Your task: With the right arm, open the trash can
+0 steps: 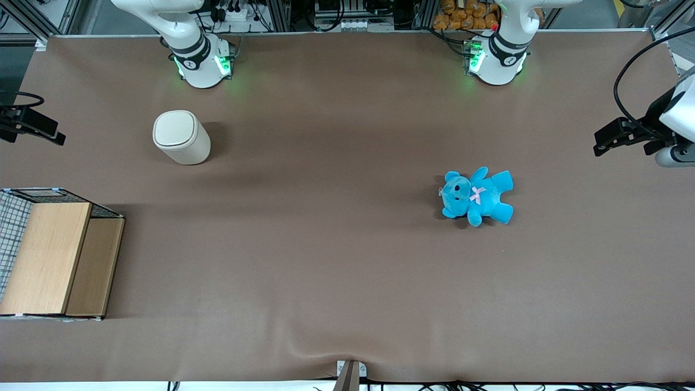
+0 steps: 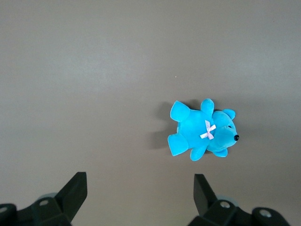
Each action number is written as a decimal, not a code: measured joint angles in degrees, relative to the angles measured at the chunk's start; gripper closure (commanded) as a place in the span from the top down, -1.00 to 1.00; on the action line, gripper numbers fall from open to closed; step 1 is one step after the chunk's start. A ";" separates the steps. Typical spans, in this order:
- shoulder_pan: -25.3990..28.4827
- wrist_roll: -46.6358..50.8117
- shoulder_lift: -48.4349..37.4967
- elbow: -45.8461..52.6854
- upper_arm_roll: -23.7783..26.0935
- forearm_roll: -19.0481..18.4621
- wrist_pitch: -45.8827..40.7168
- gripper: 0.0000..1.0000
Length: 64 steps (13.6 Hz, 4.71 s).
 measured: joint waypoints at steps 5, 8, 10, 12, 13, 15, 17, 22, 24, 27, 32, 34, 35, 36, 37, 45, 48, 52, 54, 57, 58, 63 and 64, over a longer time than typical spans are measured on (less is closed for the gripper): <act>-0.09 0.00 0.01 0.00 -0.07 0.00 -0.03 1.00; -0.34 0.00 0.80 -0.12 -0.14 0.00 -1.42 1.00; -0.53 0.00 2.56 -0.23 -0.19 -0.04 -4.70 1.00; -0.67 0.03 4.46 -1.06 -0.29 -0.07 -7.94 0.75; -0.89 0.03 5.12 -2.32 -0.35 -0.07 -8.54 0.06; -1.05 0.02 5.81 -4.81 -0.42 -0.07 -10.54 -1.00; -0.55 0.00 5.91 -7.11 -0.16 -0.05 -13.61 -1.00; 0.93 0.02 6.00 -16.80 0.08 -0.05 -13.29 -1.00; 0.89 0.02 6.02 -20.63 0.01 -0.04 -11.19 -1.00; 0.40 0.02 6.03 -26.68 -0.16 -0.02 -6.60 -1.00; 0.03 0.02 6.06 -36.60 -0.17 1.79 2.63 -1.00; 0.02 0.02 6.07 -40.45 -0.17 2.27 7.20 -1.00; 0.01 0.02 6.08 -41.73 -0.17 2.29 8.50 -1.00; -0.01 0.02 6.08 -42.54 -0.18 2.30 9.22 -1.00; -0.02 0.02 6.07 -42.93 -0.18 2.31 9.64 -1.00; -2.05 -0.05 8.28 -43.69 -0.22 2.69 11.18 -1.00; -2.07 -0.05 8.30 -43.86 -0.19 2.75 11.43 -1.00; -2.07 -0.05 8.30 -44.09 -0.18 2.76 11.77 -1.00; -2.07 -0.05 8.26 -44.06 -0.18 2.76 11.69 -1.00; -2.04 -0.13 7.61 -43.11 -0.10 2.75 9.79 -1.00; -1.99 -0.14 7.01 -41.71 -0.07 2.75 7.71 -1.00; -1.98 -0.13 4.44 -26.80 -0.05 2.63 -0.24 1.00; -1.98 -0.15 4.32 -23.49 -0.05 2.60 -0.28 1.00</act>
